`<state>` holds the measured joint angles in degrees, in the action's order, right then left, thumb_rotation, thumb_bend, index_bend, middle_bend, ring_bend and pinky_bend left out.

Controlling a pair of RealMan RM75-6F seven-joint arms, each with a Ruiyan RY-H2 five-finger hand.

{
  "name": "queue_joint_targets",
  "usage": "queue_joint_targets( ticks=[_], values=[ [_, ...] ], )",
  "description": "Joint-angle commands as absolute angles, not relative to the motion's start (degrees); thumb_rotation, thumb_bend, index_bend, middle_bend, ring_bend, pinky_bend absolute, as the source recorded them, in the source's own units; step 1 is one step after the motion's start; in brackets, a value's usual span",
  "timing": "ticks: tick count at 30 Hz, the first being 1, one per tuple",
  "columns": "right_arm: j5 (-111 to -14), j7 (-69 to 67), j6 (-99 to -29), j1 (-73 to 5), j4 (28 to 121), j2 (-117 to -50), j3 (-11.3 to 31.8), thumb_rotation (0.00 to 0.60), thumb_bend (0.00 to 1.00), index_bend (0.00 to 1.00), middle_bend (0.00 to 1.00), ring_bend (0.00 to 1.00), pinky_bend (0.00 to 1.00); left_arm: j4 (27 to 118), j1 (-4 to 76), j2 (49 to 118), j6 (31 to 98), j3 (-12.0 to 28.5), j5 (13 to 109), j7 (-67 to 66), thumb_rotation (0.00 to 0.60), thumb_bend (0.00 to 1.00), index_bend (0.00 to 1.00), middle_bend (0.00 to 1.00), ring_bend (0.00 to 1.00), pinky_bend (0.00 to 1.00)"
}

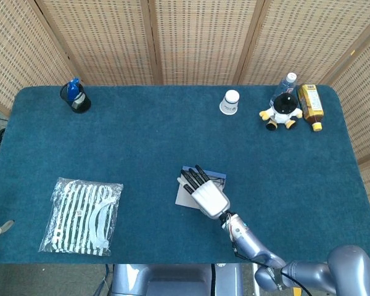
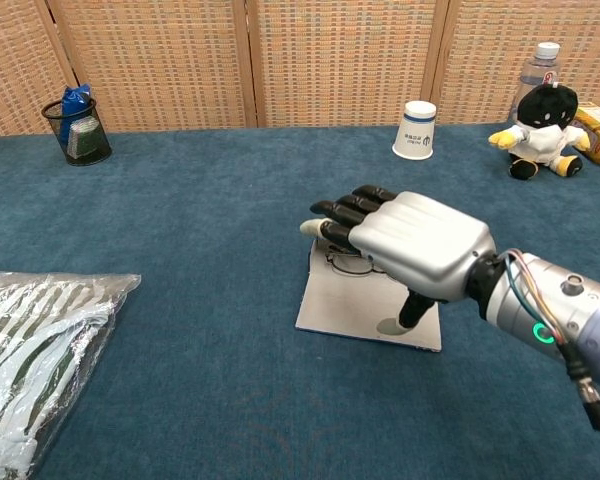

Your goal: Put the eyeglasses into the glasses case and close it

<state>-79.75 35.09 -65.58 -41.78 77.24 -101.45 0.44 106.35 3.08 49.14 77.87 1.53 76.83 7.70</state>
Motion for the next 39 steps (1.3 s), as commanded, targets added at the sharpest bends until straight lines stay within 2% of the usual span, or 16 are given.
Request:
queue_joint_targets(
  ticks=[1,8,12,15,20,29,34,39],
  values=[
    [-80.81,34.59,-65.97,-40.92,76.2,-102.41,-0.29,0.6,0.08,0.02,0.0,0.0,0.0,106.32,2.94,49.18,78.09,1.47,76.96,7.68,0.6,0.17,0.0,0.0,0.0,0.0],
    [-82.05,33.55,-65.82,-39.88,75.05,-103.55,-0.35,0.6,0.09,0.02,0.0,0.0,0.0,106.31,3.01,49.25,77.99,1.53,76.77,7.47,0.6,0.17,0.0,0.0,0.0,0.0],
    [-82.02,33.13,-65.1,-39.58,74.03,-104.21,-0.05,0.6,0.15,0.02,0.0,0.0,0.0,106.29,2.97,49.32,78.05,1.53,76.71,7.34,0.6,0.17,0.0,0.0,0.0,0.0],
    [-82.28,32.77,-64.68,-39.35,73.33,-104.63,0.03,0.6,0.16,0.02,0.0,0.0,0.0,106.29,3.07,49.32,77.87,1.62,76.44,7.28,0.6,0.17,0.0,0.0,0.0,0.0],
    [-82.85,31.96,-64.03,-39.05,72.71,-105.06,0.26,0.6,0.26,0.02,0.0,0.0,0.0,106.35,3.22,49.35,77.58,1.65,76.27,7.1,0.6,0.17,0.0,0.0,0.0,0.0],
    [-83.5,31.31,-63.44,-38.46,72.25,-105.19,0.78,0.6,0.26,0.02,0.0,0.0,0.0,106.47,3.24,49.36,77.57,1.63,76.34,6.99,0.6,0.17,0.0,0.0,0.0,0.0],
    [-83.68,31.3,-63.01,-38.25,72.11,-105.3,0.99,0.6,0.35,0.02,0.0,0.0,0.0,106.5,3.22,49.34,77.64,1.63,76.44,7.07,0.6,0.17,0.0,0.0,0.0,0.0],
    [-83.82,31.21,-62.63,-38.03,72.0,-105.37,1.24,0.6,0.35,0.02,0.0,0.0,0.0,106.46,3.26,49.32,77.53,1.63,76.37,7.06,0.6,0.17,0.0,0.0,0.0,0.0]
  ],
)
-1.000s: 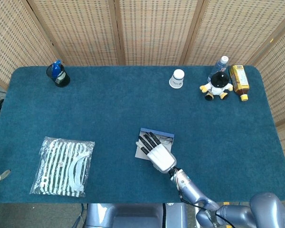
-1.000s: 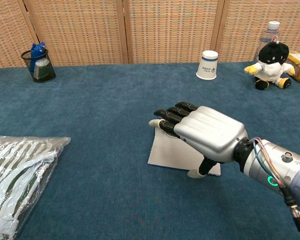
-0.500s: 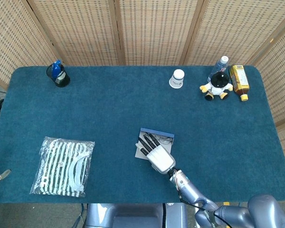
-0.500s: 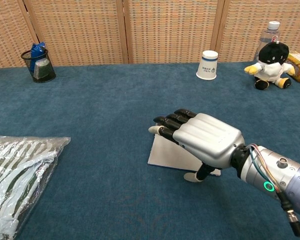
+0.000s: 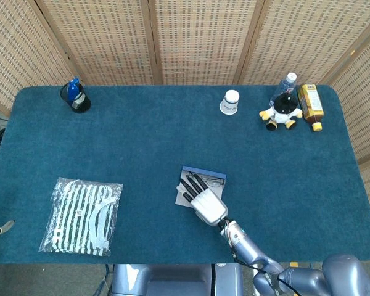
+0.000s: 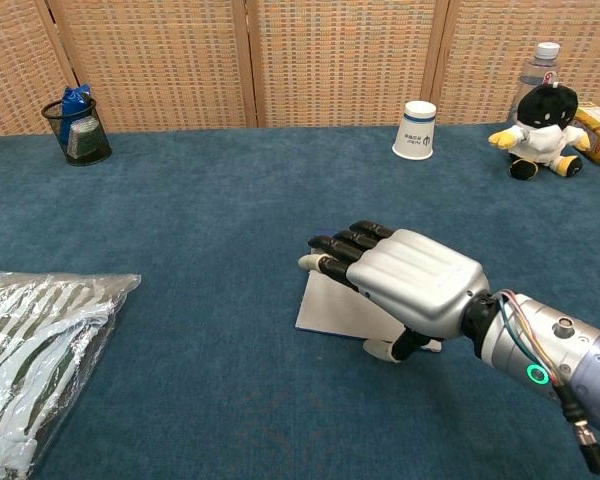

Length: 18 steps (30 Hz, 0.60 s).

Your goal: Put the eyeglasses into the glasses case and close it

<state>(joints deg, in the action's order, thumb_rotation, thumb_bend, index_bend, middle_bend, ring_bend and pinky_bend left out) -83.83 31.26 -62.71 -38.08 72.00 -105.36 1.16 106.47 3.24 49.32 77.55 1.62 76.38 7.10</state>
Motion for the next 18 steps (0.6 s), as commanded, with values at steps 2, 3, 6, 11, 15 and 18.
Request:
queue_joint_targets(
  ticks=[2,3,6,11,15,18],
  values=[
    [-83.85,31.16,-62.47,-37.96,71.96,-105.36,1.31,0.6,0.35,0.02,0.0,0.0,0.0,106.47,3.27,49.33,77.52,1.63,76.37,7.04,0.6,0.17,0.0,0.0,0.0,0.0],
    [-83.93,31.12,-62.41,-37.93,71.96,-105.35,1.35,0.6,0.35,0.02,0.0,0.0,0.0,106.48,3.29,49.33,77.49,1.63,76.38,7.07,0.6,0.17,0.0,0.0,0.0,0.0],
    [-84.2,31.12,-62.29,-37.79,71.95,-105.36,1.25,0.6,0.35,0.02,0.0,0.0,0.0,106.48,3.3,49.34,77.45,1.62,76.37,7.04,0.6,0.17,0.0,0.0,0.0,0.0],
    [-84.23,31.45,-61.85,-37.6,71.27,-105.84,1.25,0.6,0.35,0.02,0.0,0.0,0.0,106.56,3.29,49.33,77.48,1.61,76.38,6.97,0.6,0.17,0.0,0.0,0.0,0.0],
    [-84.25,31.6,-61.57,-37.37,70.55,-106.33,1.22,0.6,0.35,0.02,0.0,0.0,0.0,106.56,3.34,49.34,77.36,1.61,76.25,6.89,0.6,0.17,0.0,0.0,0.0,0.0],
    [-84.22,31.76,-61.33,-37.23,69.8,-106.68,1.25,0.6,0.35,0.02,0.0,0.0,0.0,106.55,3.33,49.36,77.4,1.64,76.19,6.89,0.6,0.17,0.0,0.0,0.0,0.0]
  ],
)
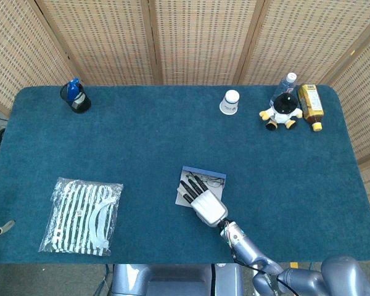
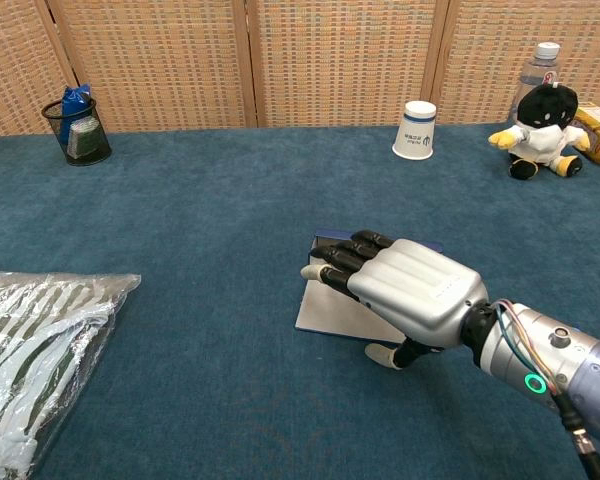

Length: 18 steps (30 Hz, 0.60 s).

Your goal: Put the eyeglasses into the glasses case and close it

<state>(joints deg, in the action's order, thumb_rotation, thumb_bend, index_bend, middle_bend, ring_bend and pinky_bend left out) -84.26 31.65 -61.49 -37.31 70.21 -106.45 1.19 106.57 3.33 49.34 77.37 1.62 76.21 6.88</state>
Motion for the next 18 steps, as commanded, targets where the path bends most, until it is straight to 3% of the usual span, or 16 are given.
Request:
queue_joint_targets(
  ticks=[1,8,18],
  values=[
    [-84.16,31.87,-61.28,-37.23,69.5,-106.81,1.37,0.6,0.35,0.02,0.0,0.0,0.0,106.56,3.31,49.35,77.43,1.65,76.17,6.88,0.6,0.17,0.0,0.0,0.0,0.0],
    [-83.9,32.29,-61.35,-37.22,68.19,-107.48,2.43,0.6,0.44,0.08,0.0,0.0,0.0,106.47,3.33,49.38,77.37,1.68,76.06,6.96,0.6,0.17,0.0,0.0,0.0,0.0],
    [-83.42,32.56,-61.51,-37.15,67.22,-107.74,3.62,0.6,0.47,0.11,0.0,0.0,0.0,106.52,3.38,49.35,77.27,1.69,75.98,6.85,0.6,0.17,0.0,0.0,0.0,0.0]
  ],
)
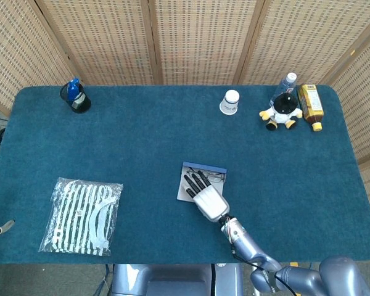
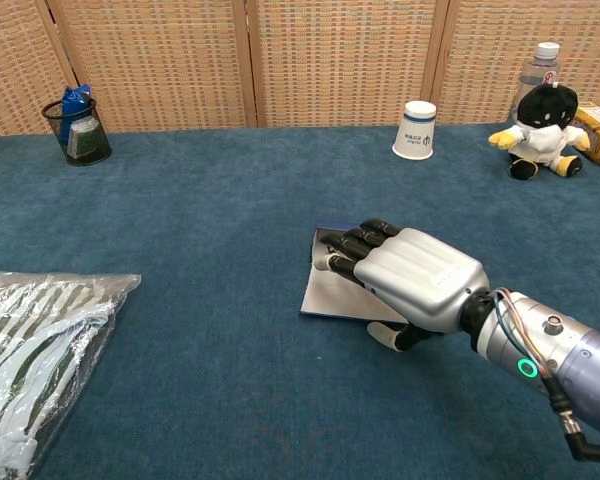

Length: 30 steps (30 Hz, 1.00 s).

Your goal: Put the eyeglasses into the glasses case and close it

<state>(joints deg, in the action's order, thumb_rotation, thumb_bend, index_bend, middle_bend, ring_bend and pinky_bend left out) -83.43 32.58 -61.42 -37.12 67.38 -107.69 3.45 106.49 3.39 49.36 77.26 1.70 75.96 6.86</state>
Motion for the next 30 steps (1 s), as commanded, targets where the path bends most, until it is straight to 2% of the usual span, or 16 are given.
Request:
queue_joint_targets(
  ticks=[1,10,19,22,30],
  values=[
    [-83.42,32.49,-61.62,-37.19,67.05,-107.8,3.82,0.6,0.47,0.11,0.0,0.0,0.0,106.55,3.39,49.34,77.29,1.7,75.99,6.85,0.6,0.17,0.0,0.0,0.0,0.0],
    [-81.19,31.63,-62.15,-38.19,65.86,-108.65,8.0,0.6,0.47,0.11,0.0,0.0,0.0,106.54,3.39,49.35,77.23,1.68,75.99,6.91,0.6,0.17,0.0,0.0,0.0,0.0],
    [-75.76,33.01,-59.14,-40.41,62.61,-109.77,12.47,0.6,0.47,0.13,0.0,0.0,0.0,106.49,3.53,49.22,76.93,1.77,75.74,7.15,0.6,0.17,0.0,0.0,0.0,0.0],
    [-75.88,32.3,-58.84,-40.57,61.74,-110.02,11.92,0.6,0.47,0.17,0.0,0.0,0.0,106.38,3.56,49.16,76.83,1.81,75.65,7.39,0.6,0.17,0.0,0.0,0.0,0.0],
    [-78.1,28.96,-59.3,-40.54,61.47,-110.12,9.72,0.6,0.45,0.35,0.0,0.0,0.0,106.33,3.7,49.12,76.55,1.86,75.54,7.52,0.6,0.17,0.0,0.0,0.0,0.0]
  ],
)
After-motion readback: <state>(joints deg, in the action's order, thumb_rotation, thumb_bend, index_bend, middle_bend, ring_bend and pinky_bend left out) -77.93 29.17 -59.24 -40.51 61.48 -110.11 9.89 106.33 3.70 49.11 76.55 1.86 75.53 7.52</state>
